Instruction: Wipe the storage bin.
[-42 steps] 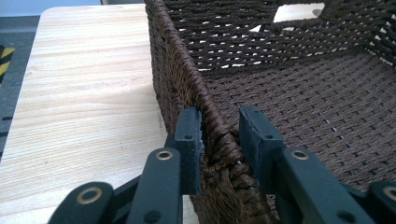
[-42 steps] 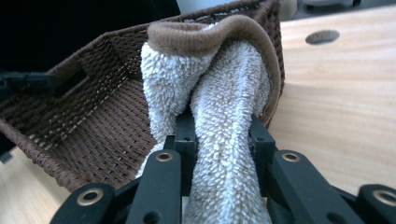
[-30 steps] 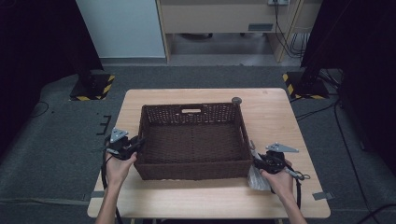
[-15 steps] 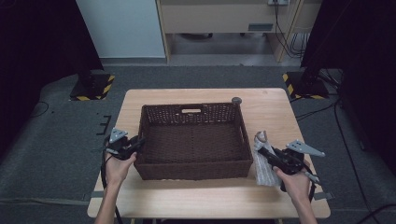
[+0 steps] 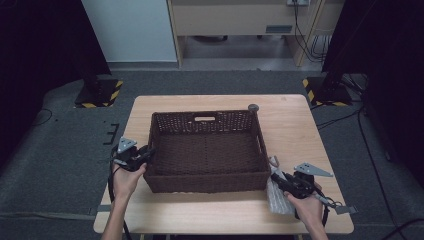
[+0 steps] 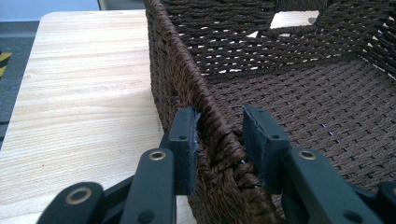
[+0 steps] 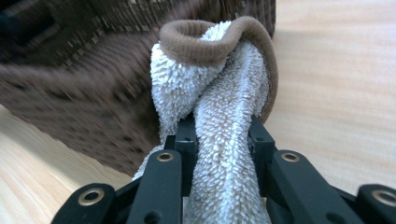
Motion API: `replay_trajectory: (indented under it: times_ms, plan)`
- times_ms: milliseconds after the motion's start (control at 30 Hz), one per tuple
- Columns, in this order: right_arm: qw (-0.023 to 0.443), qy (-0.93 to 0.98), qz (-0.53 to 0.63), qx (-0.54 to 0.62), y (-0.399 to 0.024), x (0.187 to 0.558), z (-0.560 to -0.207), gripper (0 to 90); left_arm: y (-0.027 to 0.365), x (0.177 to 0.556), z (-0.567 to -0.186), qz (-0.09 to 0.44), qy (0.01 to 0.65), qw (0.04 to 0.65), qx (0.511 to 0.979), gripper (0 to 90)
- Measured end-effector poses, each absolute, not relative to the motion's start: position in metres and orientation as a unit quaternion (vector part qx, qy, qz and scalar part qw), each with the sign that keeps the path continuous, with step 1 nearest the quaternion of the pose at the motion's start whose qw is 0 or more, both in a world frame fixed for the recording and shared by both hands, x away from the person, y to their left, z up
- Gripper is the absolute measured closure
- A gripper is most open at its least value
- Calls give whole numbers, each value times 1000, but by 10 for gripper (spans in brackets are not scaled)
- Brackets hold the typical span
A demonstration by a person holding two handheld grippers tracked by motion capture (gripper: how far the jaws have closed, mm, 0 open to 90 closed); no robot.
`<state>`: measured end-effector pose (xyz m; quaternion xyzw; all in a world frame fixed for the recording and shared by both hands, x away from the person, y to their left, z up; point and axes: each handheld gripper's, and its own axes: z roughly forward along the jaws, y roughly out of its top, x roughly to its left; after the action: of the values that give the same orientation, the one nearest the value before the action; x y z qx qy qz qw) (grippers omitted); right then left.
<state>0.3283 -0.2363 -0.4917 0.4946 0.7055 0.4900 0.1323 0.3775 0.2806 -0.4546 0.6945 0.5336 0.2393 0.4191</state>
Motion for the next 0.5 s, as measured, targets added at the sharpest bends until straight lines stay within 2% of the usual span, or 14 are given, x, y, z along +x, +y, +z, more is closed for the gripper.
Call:
replay_trajectory:
  times_ms: [200, 333, 433, 500]
  plan:
    - [137, 739, 427, 502, -228, 332, -515, 728, 282, 377, -456, 237, 533, 426, 692, 634]
    - [142, 741, 423, 502, -229, 336, -512, 725, 283, 378, -457, 235, 534, 426, 691, 609]
    - [161, 734, 432, 499, -235, 337, -504, 723, 284, 378, -457, 233, 534, 426, 692, 598]
    - [197, 717, 440, 503, -247, 338, -491, 722, 284, 378, -457, 233, 535, 425, 692, 590]
